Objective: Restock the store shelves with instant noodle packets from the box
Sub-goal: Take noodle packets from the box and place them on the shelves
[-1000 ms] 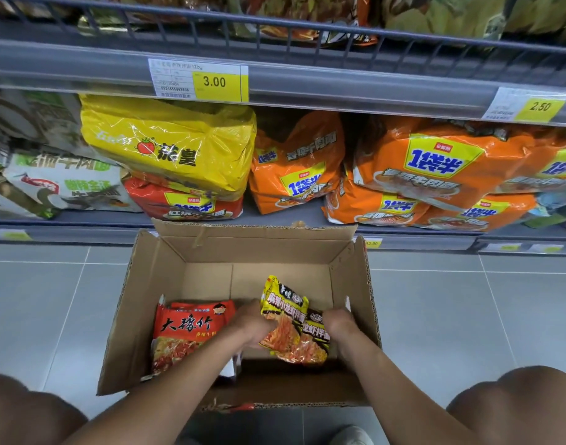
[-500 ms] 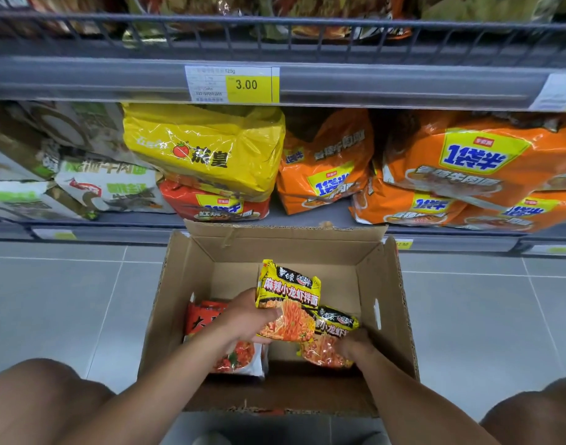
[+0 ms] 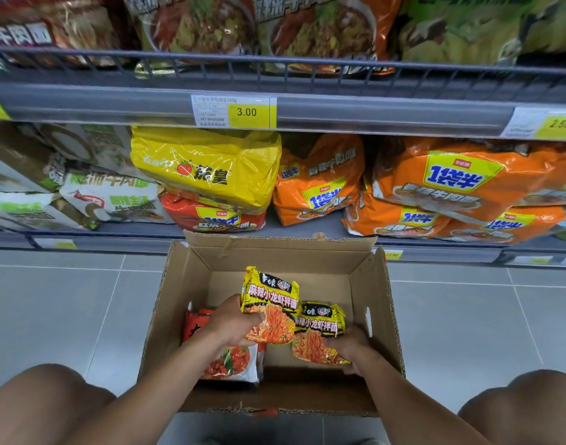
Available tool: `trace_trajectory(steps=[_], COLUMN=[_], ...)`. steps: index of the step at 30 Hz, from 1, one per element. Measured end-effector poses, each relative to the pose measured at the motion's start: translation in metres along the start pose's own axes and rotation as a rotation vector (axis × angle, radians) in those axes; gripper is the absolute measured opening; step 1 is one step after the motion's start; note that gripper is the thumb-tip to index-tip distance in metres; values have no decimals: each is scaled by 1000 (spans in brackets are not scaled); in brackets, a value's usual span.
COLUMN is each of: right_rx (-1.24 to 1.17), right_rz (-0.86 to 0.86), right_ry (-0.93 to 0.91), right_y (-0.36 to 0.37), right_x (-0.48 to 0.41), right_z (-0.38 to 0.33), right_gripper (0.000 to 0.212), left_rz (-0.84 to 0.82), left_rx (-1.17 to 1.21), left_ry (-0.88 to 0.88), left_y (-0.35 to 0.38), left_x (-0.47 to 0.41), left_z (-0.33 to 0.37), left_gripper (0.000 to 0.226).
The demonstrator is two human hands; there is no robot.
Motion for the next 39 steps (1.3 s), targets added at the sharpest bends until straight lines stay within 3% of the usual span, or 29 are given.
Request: trace_trajectory(steps=[4, 10, 14, 16, 19, 28, 30, 35, 37, 39], right_rx=[191, 267, 263, 276, 269, 266, 269, 142, 81, 48], right_rz=[168, 263, 262, 270, 253, 176, 132, 121, 135, 136], right_ry=[-176, -196, -213, -233, -234, -351, -415, -594, -654, -718], right_y=[-19, -64, -104, -129, -170, -285, -302, -364, -390, -410], right_x=[39, 142, 235, 285, 363, 559, 578, 672, 698, 716], right_z=[-29, -60, -88, -101, -120, -159, -154, -181, -187, -192], right_gripper=[21, 61, 68, 64, 55, 63, 55, 13, 15, 13], left_rz=[76, 148, 148, 151, 172, 154, 138, 121, 136, 138], left_rx=[-50, -217, -208, -259, -278, -172, -132, -58, -44, 5], left_ry=[12, 82, 99, 116, 184, 171, 168, 314, 370, 432], left_y=[-16, -43, -57, -64, -79, -98, -97, -97, -99, -100], left_x=[32, 109, 184, 229, 294, 486, 516, 568, 581, 585], left_z=[27, 84, 140, 175, 225, 360, 374, 423, 435, 440], left_gripper=[23, 25, 20, 33, 70, 26, 20, 48, 75, 80])
Point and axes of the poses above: each hand's wrist, its own x-axis away from the middle knuckle, its own y-axis out of the palm, z = x × y, the point moved 8 cm from there along -x, towards the middle knuckle, and after that the axes turned 4 degrees about y, right-handed, at the moved point
